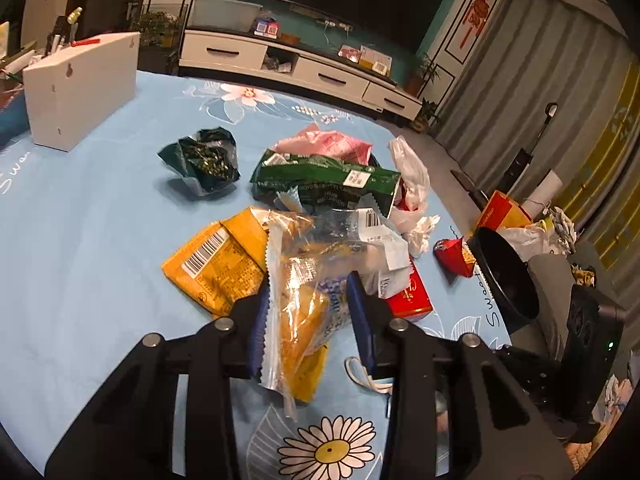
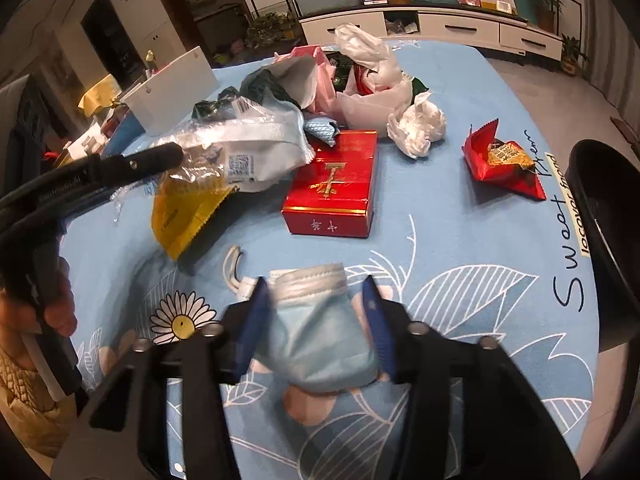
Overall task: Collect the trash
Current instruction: 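Grasp the clear plastic bag with the left gripper while the right gripper grasps the blue face mask, then move the bag and mask over the black bin and release both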
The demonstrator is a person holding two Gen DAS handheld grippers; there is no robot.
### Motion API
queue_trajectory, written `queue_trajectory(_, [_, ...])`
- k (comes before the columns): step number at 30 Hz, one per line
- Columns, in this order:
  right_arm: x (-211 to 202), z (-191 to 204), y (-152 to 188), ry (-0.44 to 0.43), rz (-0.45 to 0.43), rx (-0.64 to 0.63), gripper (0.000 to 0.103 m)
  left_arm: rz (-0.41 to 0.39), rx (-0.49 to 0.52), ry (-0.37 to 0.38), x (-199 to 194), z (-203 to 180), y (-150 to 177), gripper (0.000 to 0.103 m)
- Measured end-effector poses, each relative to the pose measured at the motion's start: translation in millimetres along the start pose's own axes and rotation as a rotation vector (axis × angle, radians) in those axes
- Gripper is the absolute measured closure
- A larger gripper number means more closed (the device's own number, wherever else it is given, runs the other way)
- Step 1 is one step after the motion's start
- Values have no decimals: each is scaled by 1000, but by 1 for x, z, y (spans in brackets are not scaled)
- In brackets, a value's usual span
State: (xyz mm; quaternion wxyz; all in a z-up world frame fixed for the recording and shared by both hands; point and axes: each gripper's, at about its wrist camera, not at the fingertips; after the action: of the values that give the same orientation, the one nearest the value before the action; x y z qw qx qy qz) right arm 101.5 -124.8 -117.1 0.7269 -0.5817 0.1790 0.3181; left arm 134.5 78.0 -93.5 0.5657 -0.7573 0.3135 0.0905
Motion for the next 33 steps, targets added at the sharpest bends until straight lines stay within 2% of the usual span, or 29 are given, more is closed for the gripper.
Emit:
queue_trajectory(6, [-19, -2, -1, -24, -53, -8, 79, -37, -12, 15, -22, -1, 1, 68])
queue_trajectory(10, [-30, -3, -2, -38, -77, -7, 79, -47, -20, -5, -32, 1, 2, 65])
queue_trajectory(15, [-39, -4, -4, -48, -97, -2, 81, -64, -14, 16, -47, -3, 3, 84])
queue_trajectory(18, [-46, -7, -4, -51, -118, 16, 82, -77, 7, 13, -54, -12, 2, 86])
queue_trajectory(23, [-66, -22, -11, -45, -177, 46, 82, -101, 39, 61, -66, -34, -6, 86])
queue_trajectory(28, [-96, -51, -22, 13, -273, 87, 82, -111, 93, 138, -69, -71, -13, 86])
queue_trajectory(33, [-125, -94, -26, 114, -357, 152, 82, -77, 157, 211, -47, -118, -14, 86])
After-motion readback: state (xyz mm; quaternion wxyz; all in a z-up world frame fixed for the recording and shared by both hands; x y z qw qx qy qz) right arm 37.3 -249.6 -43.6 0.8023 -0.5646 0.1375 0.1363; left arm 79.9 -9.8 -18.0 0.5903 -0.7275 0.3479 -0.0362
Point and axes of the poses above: each gripper's, at about its wrist camera, not at the fingertips, and x roughly the way its jaws point, z to its left, y to its underside, and after that the axes turned 14 degrees about -z, right-handed
